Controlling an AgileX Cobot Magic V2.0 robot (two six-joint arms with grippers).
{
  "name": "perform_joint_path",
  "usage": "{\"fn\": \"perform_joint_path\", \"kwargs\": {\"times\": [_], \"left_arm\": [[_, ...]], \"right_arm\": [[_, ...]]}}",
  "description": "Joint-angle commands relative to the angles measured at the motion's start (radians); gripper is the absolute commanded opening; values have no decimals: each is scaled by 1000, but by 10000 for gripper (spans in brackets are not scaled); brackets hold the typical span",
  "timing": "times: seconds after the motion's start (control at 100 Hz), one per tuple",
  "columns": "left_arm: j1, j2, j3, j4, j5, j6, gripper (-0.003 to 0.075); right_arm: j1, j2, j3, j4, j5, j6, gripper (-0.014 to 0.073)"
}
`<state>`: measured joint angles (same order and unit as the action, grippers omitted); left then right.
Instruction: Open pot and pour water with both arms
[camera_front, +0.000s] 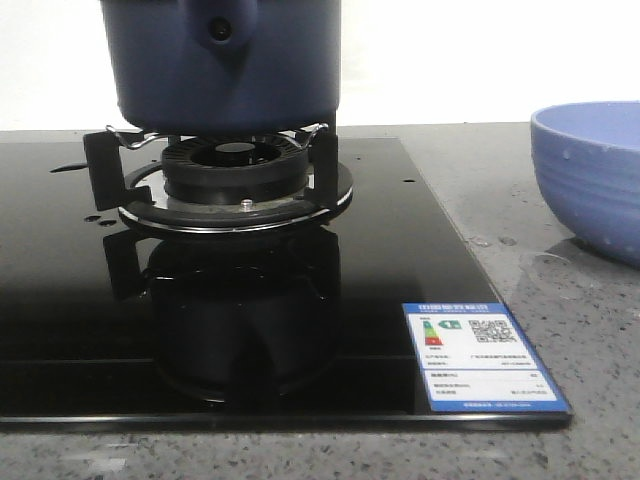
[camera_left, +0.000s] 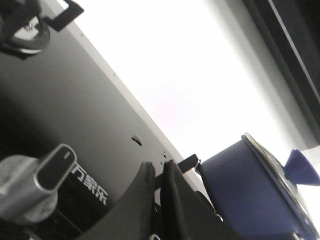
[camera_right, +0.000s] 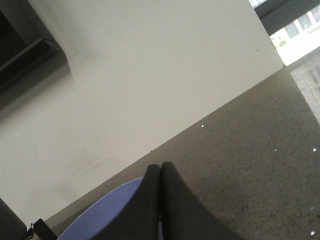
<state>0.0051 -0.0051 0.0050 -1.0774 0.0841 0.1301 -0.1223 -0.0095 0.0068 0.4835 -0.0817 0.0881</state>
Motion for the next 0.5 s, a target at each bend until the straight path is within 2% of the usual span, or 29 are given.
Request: {"fn": "perform_joint_path", "kwargs": {"times": [0.0,0.16,0.37,0.49], "left_arm": [[1,-25,-16,-40,35,5,-20],[1,18,-138,-22,229,170,-20],[-1,209,-323,-31,479,337,-20],[-68,265,-378,-123,492,475,-20]], "right_arm": [[-4,-16,-36,34,29,0,-69],[-4,45,-160,34,304,0,-69],[-4,218,-378,31,684,0,-69],[-1,312,-485,87,867,0,-69]]}}
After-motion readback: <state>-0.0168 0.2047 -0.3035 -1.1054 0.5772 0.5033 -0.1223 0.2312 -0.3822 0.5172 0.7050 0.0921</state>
